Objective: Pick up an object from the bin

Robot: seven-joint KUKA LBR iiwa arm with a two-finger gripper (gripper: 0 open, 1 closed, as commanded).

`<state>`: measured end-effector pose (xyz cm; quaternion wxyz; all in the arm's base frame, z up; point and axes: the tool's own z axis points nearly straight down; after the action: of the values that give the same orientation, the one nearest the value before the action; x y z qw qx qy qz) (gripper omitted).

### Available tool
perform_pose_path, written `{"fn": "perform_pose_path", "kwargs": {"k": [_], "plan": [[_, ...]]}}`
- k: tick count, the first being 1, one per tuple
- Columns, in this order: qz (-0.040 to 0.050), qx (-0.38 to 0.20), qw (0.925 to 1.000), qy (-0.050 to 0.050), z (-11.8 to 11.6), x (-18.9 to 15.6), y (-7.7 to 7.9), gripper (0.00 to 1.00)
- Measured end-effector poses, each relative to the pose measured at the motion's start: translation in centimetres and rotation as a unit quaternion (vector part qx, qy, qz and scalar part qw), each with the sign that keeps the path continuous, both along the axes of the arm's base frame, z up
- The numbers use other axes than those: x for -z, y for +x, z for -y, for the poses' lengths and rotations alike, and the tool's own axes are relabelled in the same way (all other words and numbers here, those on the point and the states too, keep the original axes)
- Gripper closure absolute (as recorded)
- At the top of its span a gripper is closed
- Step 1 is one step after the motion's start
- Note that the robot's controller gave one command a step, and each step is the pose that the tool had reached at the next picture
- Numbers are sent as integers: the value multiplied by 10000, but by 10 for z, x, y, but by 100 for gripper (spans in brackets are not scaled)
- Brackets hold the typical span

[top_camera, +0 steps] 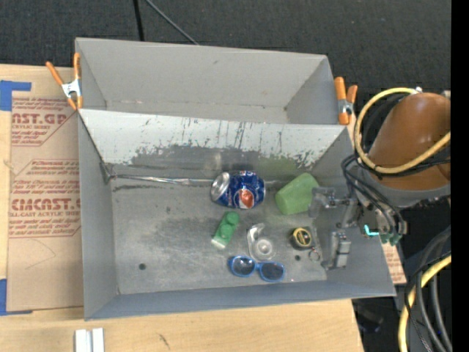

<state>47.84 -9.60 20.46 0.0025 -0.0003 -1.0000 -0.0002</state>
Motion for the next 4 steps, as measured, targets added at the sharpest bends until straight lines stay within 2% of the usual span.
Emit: {"fn": "perform_pose_path", "kwargs": {"k": [1, 2, 3, 4], "plan": [[94, -228, 9997, -6, -14, 136, 5, 0], [54, 30, 10000, 15, -73, 134, 5, 0], [22, 48, 10000, -1, -69, 135, 3, 100], [41, 343, 9994, 3, -73, 135, 44, 100]]}}
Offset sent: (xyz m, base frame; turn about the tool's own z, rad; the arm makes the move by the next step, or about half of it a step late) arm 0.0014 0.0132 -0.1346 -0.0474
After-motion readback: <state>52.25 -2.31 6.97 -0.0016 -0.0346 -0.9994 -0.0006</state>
